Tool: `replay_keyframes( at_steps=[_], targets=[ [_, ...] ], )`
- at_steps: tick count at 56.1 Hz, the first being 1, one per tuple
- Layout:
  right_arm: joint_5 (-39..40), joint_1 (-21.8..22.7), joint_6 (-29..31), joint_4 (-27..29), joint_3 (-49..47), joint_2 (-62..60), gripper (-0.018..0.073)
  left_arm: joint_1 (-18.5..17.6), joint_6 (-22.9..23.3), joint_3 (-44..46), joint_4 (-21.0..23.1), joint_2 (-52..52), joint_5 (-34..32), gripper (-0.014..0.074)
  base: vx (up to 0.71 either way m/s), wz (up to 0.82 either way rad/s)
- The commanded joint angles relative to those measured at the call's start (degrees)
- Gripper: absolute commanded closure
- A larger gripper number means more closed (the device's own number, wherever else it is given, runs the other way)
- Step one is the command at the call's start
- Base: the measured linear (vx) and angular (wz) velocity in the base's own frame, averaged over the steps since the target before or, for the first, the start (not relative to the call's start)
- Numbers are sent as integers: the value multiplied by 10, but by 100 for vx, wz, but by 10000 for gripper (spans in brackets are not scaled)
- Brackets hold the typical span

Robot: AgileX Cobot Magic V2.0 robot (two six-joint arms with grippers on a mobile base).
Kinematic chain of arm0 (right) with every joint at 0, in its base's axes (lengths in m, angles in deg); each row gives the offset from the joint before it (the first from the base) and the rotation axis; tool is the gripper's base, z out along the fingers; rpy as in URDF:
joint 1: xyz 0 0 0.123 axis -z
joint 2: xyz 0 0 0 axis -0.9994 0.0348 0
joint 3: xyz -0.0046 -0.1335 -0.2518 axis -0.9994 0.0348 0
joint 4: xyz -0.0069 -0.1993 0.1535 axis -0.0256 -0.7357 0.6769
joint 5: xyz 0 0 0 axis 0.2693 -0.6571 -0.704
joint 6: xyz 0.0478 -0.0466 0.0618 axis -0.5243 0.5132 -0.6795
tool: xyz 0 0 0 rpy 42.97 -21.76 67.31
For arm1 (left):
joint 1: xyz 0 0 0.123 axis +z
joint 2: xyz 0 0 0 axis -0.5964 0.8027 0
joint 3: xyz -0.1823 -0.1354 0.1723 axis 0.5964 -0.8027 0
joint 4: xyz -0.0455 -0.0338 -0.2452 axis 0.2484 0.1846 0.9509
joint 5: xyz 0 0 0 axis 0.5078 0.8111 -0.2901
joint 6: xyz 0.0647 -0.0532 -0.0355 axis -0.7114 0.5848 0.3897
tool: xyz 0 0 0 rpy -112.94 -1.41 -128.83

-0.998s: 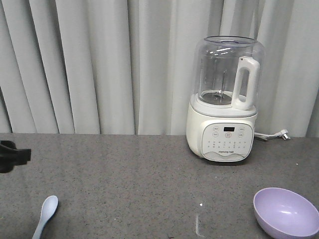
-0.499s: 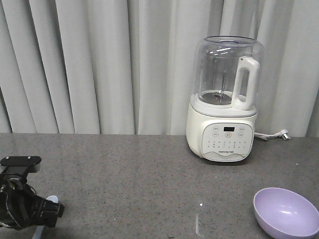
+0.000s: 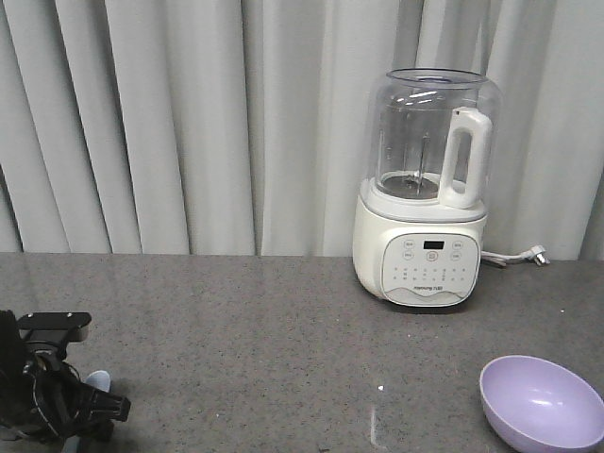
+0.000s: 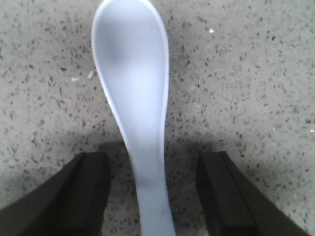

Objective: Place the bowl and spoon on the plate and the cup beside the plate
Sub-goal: 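Grasp the white spoon handle with the left gripper and lift, then grasp the lavender bowl rim with the right gripper and lift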

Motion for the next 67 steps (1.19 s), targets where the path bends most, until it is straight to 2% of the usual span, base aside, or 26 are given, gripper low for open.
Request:
replay_keyframes(
  at_steps=[1, 7, 18, 20, 31, 44, 50, 55, 63, 67],
  targets=[
    [47, 2, 6, -7, -20, 0, -8, -3, 8, 11, 8, -11, -12, 143, 0, 0],
    [47, 2, 6, -7, -20, 0, -8, -3, 8, 11, 4, -10, -12, 253, 0, 0],
    [47, 2, 6, -8, -20, 0, -8, -3, 7, 11, -23, -9, -6, 577, 0, 0],
    [47, 2, 6, -8, -20, 0, -8, -3, 4, 11, -22, -9, -5, 606, 0, 0],
    [47, 2, 5, -8, -20, 0, -8, -3, 4, 15, -20, -32, -12, 604, 0, 0],
    [38, 2, 2, -7, -20, 0, -8, -3, -4, 73, 2, -130, 1, 603, 0, 0],
    [-10, 2, -26, -8, -22, 0, -6, -3, -28, 97, 31, -177, 11, 603, 0, 0],
    [-66, 8, -60, -15, -23, 15, 6, -3, -61, 102, 72, -216, 12, 603, 0, 0],
    [-159, 55, -139, -22, -23, 76, 42, -3, -101, 102, 120, -263, 15, 603, 0, 0],
    [-189, 83, -145, -22, -23, 115, 60, -3, -108, 102, 136, -278, 17, 603, 0, 0]
  ],
)
